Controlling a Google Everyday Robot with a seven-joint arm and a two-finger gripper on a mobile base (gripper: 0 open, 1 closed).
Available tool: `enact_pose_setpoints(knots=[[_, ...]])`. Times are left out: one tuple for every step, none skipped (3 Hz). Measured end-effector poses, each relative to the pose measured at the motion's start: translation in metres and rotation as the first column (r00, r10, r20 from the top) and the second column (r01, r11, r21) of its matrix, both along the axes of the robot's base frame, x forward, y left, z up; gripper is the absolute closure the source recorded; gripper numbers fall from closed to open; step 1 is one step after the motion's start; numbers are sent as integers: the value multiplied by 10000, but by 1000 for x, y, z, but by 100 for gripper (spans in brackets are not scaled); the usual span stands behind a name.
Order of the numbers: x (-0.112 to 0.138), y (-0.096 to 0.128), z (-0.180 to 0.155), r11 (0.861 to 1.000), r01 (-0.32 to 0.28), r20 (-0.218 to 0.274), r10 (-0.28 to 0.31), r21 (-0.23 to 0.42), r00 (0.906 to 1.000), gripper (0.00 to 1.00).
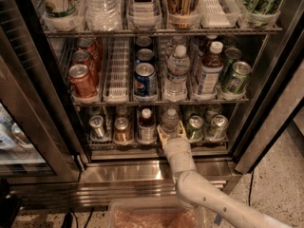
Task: Pick water bottle from bottom shelf of fridge
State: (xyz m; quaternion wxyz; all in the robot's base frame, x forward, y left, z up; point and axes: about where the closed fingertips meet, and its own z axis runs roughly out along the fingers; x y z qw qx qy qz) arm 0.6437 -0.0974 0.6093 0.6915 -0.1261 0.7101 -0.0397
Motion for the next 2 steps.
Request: enact_pose_setpoints(knots=[[0,0,0,10000,0,0,0,0,10000,76],[0,0,0,10000,0,0,0,0,10000,98]])
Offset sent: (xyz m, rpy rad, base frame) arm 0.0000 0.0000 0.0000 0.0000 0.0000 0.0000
